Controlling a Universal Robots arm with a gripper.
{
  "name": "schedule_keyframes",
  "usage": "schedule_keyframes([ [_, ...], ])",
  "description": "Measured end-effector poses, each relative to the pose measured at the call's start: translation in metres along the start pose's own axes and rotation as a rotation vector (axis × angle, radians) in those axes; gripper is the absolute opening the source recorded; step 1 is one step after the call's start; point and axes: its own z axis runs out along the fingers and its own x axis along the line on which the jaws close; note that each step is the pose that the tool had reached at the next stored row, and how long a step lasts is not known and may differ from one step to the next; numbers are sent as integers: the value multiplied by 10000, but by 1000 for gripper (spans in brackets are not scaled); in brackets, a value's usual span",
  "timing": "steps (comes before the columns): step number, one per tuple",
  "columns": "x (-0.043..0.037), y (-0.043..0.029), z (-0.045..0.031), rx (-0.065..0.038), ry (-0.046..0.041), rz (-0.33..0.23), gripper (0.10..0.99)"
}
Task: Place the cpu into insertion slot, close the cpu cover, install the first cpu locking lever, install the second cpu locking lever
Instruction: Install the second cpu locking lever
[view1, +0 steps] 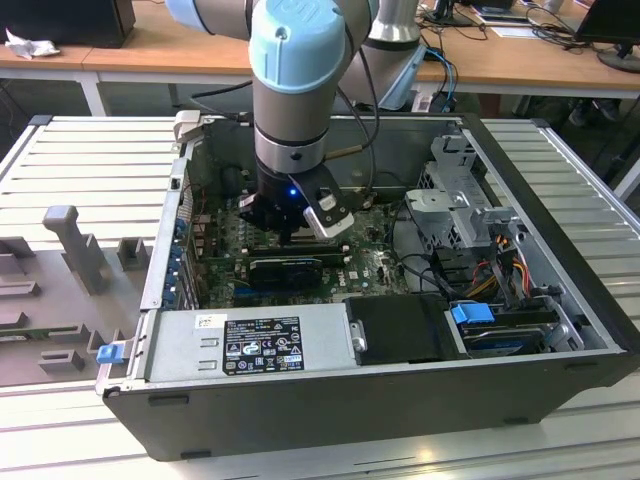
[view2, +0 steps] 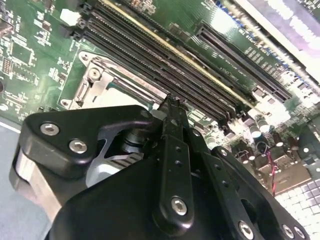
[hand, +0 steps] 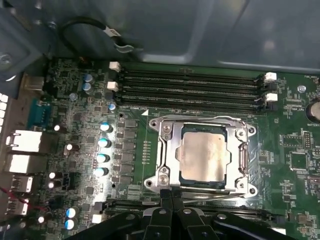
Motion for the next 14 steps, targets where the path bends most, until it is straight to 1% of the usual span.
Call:
schedule_keyframes([
  [1,11,-18,-2,-75,-3,-12,106],
  [2,24,-41,-4,-175,-5,-34,106],
  [3,41,-69,-7,-299,-7,-59,106],
  [4,57,-87,-9,-390,-10,-73,106],
  [6,89,-106,-6,-507,-13,-95,106],
  [7,105,-111,-3,-539,-14,-102,106],
  [8,132,-111,4,-556,-15,-107,106],
  [9,142,-112,11,-562,-16,-106,106],
  [12,145,-119,47,-571,-15,-108,106],
  [13,147,-123,71,-619,-17,-106,106],
  [14,146,-124,77,-710,-25,-109,106],
])
